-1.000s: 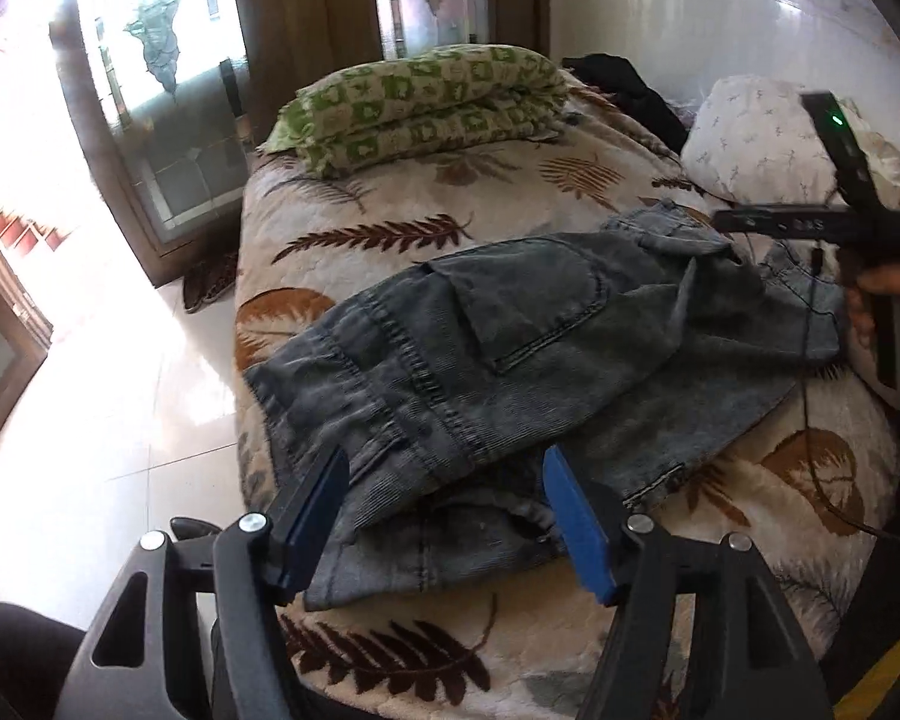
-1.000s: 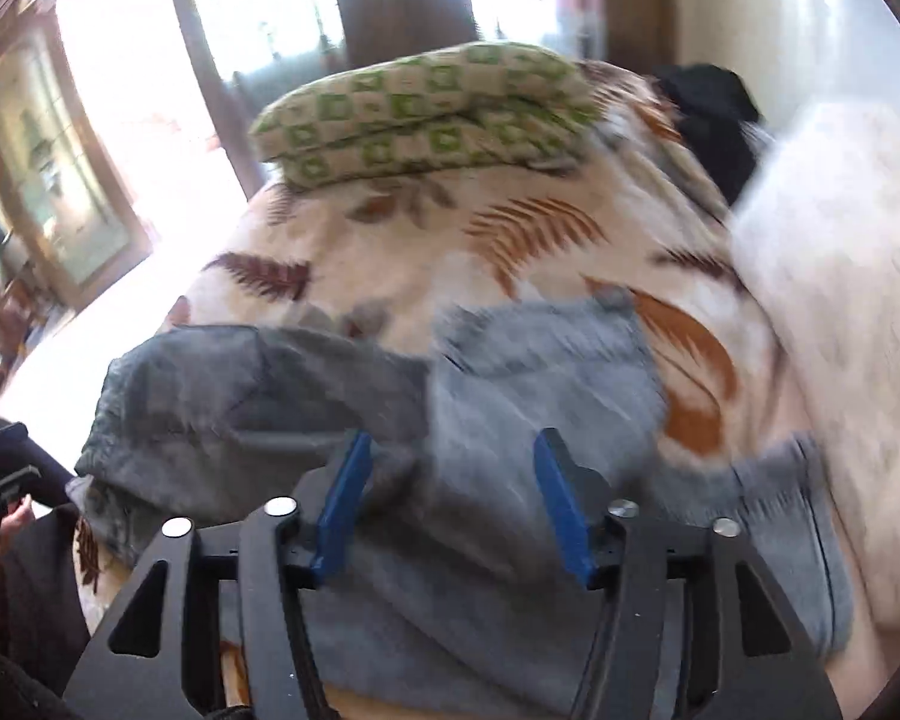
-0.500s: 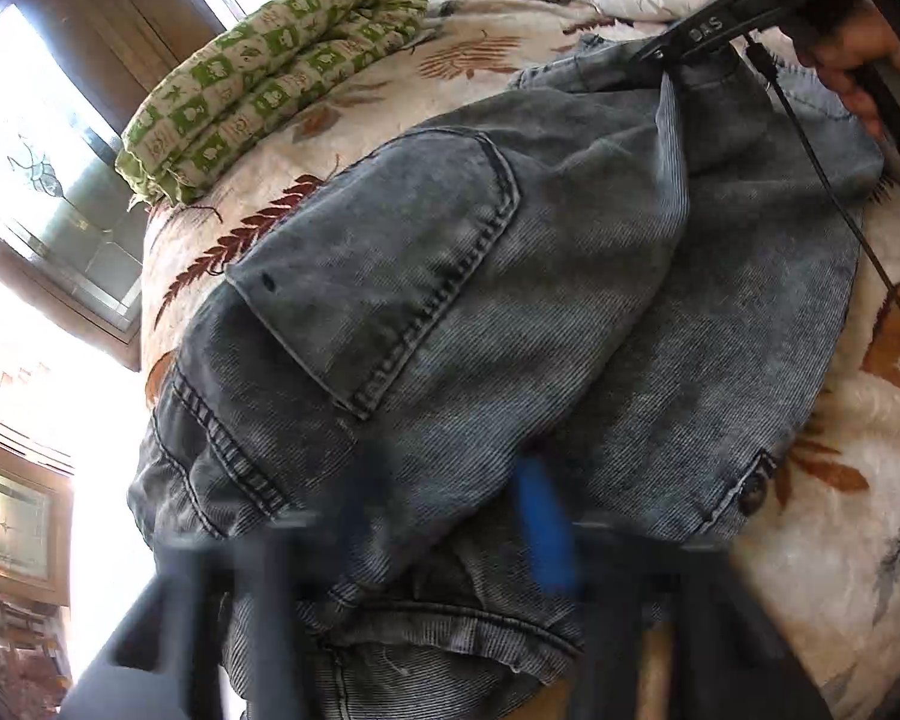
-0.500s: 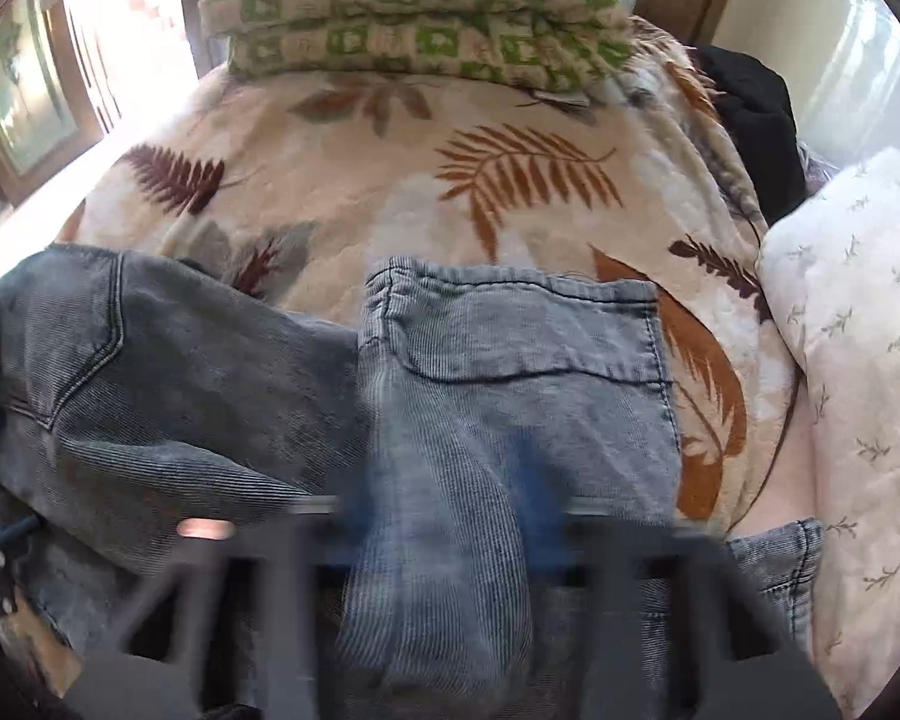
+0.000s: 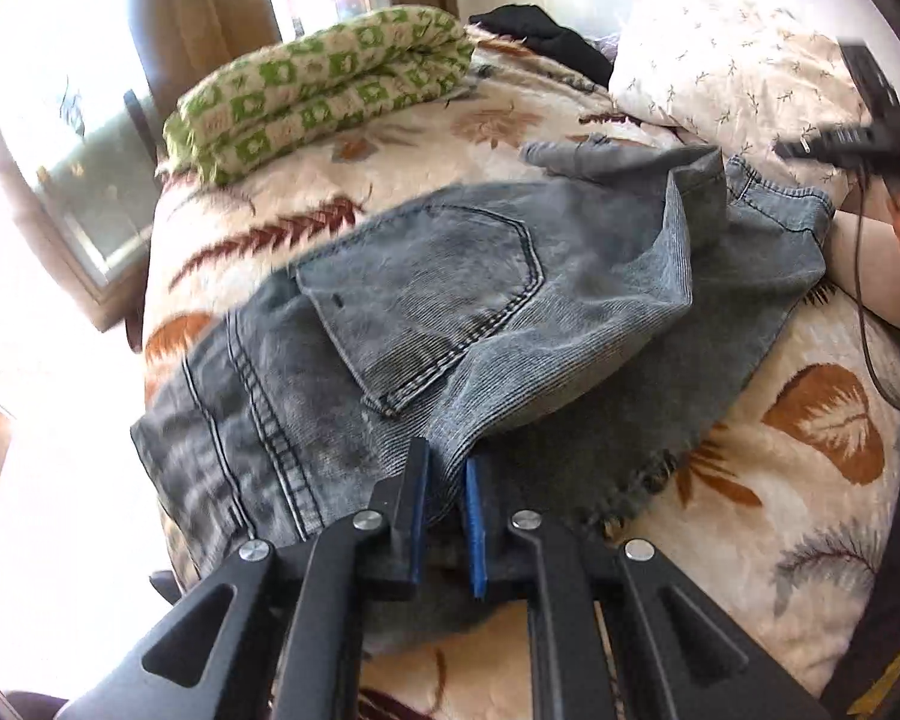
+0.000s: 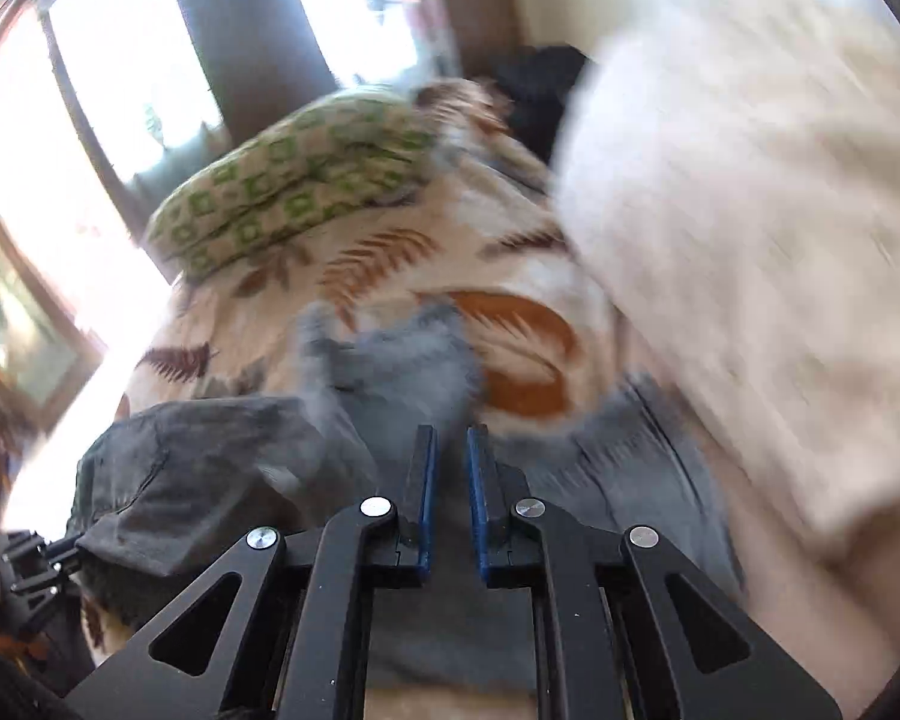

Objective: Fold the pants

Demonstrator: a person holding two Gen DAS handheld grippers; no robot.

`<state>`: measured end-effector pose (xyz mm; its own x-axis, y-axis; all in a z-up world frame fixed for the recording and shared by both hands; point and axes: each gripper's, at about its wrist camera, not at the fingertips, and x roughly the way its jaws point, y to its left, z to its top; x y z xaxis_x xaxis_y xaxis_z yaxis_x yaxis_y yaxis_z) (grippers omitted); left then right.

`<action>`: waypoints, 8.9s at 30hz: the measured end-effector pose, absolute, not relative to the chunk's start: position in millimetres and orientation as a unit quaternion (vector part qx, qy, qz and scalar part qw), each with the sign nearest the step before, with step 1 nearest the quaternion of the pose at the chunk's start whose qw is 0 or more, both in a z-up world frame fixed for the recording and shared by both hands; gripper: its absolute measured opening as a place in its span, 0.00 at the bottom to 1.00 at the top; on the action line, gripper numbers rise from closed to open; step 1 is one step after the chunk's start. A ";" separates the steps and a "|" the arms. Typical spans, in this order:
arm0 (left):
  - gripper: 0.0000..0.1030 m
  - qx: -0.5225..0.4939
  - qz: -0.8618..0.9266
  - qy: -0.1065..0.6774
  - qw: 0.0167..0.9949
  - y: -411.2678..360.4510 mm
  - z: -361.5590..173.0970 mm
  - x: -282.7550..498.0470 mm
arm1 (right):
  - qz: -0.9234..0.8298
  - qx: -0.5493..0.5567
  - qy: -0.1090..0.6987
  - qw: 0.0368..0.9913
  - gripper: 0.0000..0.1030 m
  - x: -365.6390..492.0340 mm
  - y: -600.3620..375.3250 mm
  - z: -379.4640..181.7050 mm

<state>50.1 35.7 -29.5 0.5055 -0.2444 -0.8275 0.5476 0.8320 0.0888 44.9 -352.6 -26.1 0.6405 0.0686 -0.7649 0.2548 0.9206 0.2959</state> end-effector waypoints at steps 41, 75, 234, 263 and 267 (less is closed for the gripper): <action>0.04 0.196 -0.247 0.448 0.837 -0.1 -47.5 36.4 | -0.027 0.282 0.459 0.842 0.49 61.8 -380.5 -43.4; 0.03 0.181 -0.254 0.448 0.838 -7.8 -58.6 21.2 | -0.122 0.149 0.539 0.820 0.11 33.2 -357.5 -90.4; 0.48 0.071 -0.151 0.507 0.846 70.5 -60.4 128.2 | 0.240 0.033 0.496 0.834 0.30 178.6 -142.6 -89.5; 0.48 0.066 -0.108 0.486 0.865 57.2 -36.2 147.8 | 0.173 0.130 0.474 0.854 0.30 151.2 -203.5 -63.1; 0.51 0.075 -0.138 0.486 0.860 48.8 -36.0 106.5 | 0.166 0.163 0.511 0.827 0.30 87.4 -216.3 -71.1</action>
